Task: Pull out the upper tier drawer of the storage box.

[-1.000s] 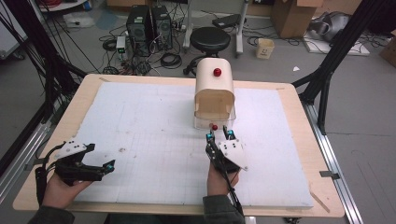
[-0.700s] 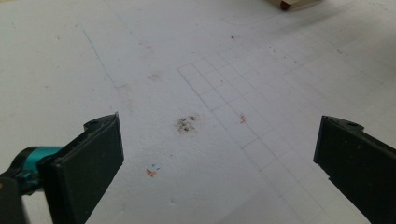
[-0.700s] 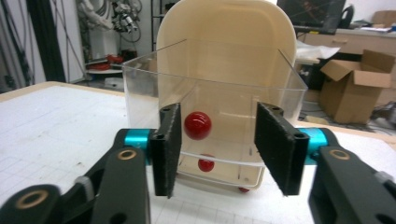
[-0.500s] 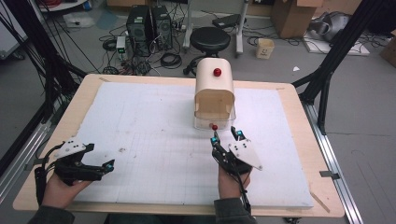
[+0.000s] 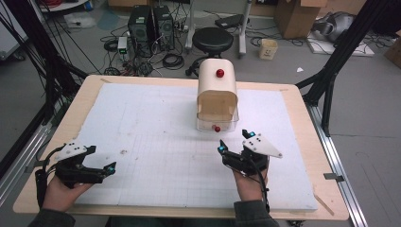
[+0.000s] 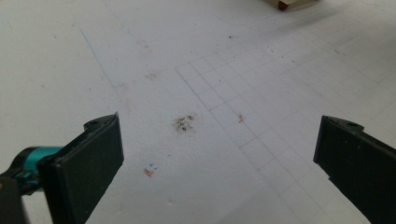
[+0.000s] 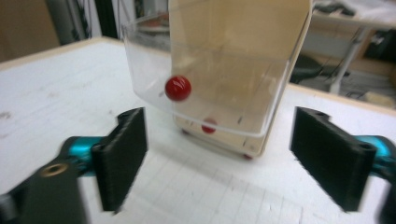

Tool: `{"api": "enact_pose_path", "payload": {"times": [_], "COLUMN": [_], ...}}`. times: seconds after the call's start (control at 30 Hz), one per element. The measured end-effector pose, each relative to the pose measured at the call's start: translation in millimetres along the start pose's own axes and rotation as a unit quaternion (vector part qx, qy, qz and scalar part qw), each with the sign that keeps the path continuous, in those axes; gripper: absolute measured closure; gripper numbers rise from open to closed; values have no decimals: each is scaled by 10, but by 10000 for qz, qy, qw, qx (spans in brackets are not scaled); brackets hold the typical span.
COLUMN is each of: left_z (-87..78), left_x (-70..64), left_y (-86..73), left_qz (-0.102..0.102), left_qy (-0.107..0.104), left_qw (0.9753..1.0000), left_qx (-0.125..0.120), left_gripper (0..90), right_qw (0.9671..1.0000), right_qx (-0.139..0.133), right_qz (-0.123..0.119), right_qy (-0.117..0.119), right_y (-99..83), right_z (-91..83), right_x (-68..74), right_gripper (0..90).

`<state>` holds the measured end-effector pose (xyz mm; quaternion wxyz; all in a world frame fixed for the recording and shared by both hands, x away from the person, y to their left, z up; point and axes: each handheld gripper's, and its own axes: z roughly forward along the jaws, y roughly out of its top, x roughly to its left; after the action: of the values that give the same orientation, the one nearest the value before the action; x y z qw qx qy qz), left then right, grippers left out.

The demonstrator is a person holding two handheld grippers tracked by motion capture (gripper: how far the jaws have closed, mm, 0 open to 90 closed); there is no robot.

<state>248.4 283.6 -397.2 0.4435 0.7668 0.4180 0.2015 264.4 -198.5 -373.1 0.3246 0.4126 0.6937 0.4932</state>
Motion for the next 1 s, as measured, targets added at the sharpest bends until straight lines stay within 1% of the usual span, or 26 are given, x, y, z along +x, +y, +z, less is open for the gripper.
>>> {"api": "enact_pose_path", "payload": {"times": [0.03,0.17,0.2,0.3,0.47,0.5,0.57,0.6,0.63,0.77,0.9,0.97,1.0], "left_z": [1,2,2,7,12,13,18,20,19,15,16,20,21], "left_x": [0,-2,-3,-4,-7,-8,-12,-13,-11,-14,-15,-17,-17], "left_y": [-2,-8,-8,-7,-6,-5,-8,-10,-11,-11,-15,-19,-19], "left_qz": [-8,3,8,24,21,30,25,24,36,62,50,44,49], "left_qy": [-8,-17,-12,-26,-40,-41,-44,-48,-52,-62,-74,-82,-79], "left_qw": [10000,10000,10000,10000,10000,10000,10000,10000,10000,10000,10000,10000,10000], "left_qx": [1,15,10,14,16,17,15,12,25,39,23,27,28], "left_gripper": [20,20,20,20,20,20,20,20,20,20,20,20,20], "right_qw": [10000,9992,9989,9979,9954,9949,9942,9941,9937,9916,9908,9908,9910], "right_qx": [69,288,332,426,639,674,687,691,757,864,911,912,932], "right_qz": [-33,20,41,12,-81,-120,-106,-122,-141,-192,-173,-181,-156], "right_qy": [44,275,329,492,707,744,818,825,811,938,987,986,949], "right_y": [4,3,-2,-23,-47,-51,-63,-71,-77,-110,-146,-161,-170], "right_z": [0,9,15,41,74,79,85,88,89,85,75,64,57], "right_x": [-31,-140,-163,-231,-304,-316,-346,-357,-365,-401,-456,-489,-507], "right_gripper": [143,128,111,99,93,85,47,20,20,20,15,15,15]}}
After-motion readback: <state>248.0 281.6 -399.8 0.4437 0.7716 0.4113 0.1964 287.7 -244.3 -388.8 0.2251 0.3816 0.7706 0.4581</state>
